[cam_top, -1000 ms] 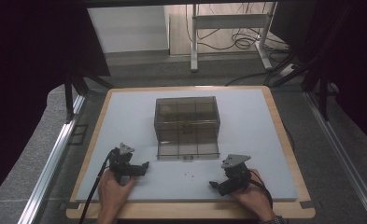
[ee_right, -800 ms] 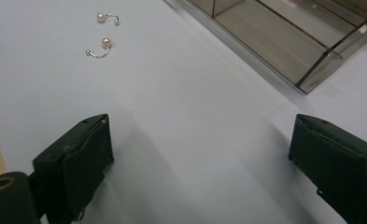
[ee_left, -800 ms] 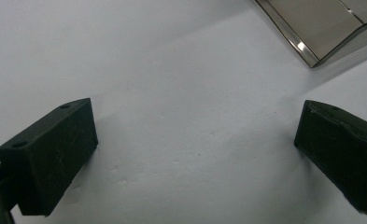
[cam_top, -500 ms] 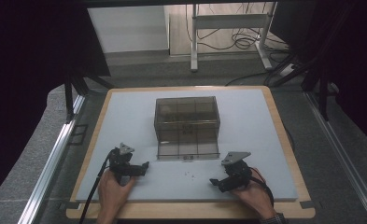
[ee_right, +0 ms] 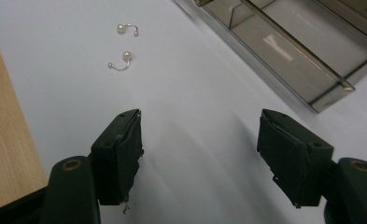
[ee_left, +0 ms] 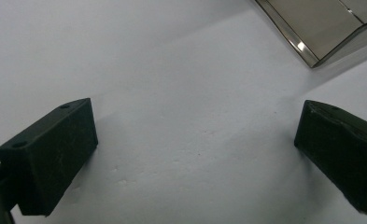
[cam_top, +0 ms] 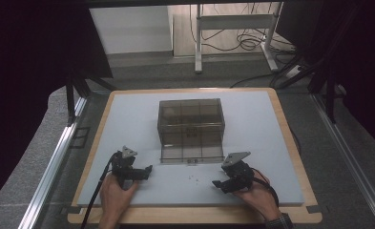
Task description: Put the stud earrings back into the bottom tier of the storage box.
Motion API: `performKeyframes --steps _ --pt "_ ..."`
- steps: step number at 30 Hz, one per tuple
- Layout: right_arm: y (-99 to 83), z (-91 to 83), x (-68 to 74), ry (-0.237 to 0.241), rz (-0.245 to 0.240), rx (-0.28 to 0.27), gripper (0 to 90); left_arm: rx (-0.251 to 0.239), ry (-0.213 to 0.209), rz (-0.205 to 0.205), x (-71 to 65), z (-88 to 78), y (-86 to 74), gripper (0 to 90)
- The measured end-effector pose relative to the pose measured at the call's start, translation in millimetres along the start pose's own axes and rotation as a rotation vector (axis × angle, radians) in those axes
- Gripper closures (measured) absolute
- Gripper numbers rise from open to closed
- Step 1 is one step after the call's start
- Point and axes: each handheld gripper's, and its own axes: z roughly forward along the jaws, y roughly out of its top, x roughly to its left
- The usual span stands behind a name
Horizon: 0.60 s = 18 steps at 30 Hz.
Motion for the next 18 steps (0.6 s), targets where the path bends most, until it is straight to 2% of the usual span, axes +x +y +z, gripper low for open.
performKeyframes --steps 3,7,10,18 --pt "5.6 -0.2 0.1 0.003 0.014 -0.002 30.1 0.0 0.0 0.0 0.0 0.0 0.0 0.0" --pt "9.9 0.6 0.9 0.009 -0.001 0.014 30.3 -0.001 0.0 -0.002 -0.1 0.1 0.0 0.0" --pt "15.3 3.3 1.3 0.03 -0.013 0.037 35.7 0.0 0.0 -0.001 0.0 0.0 0.0 0.0" --pt "25.0 6.5 0.3 0.053 -0.04 0.054 42.6 0.0 0.0 -0.001 0.0 0.0 0.0 0.0"
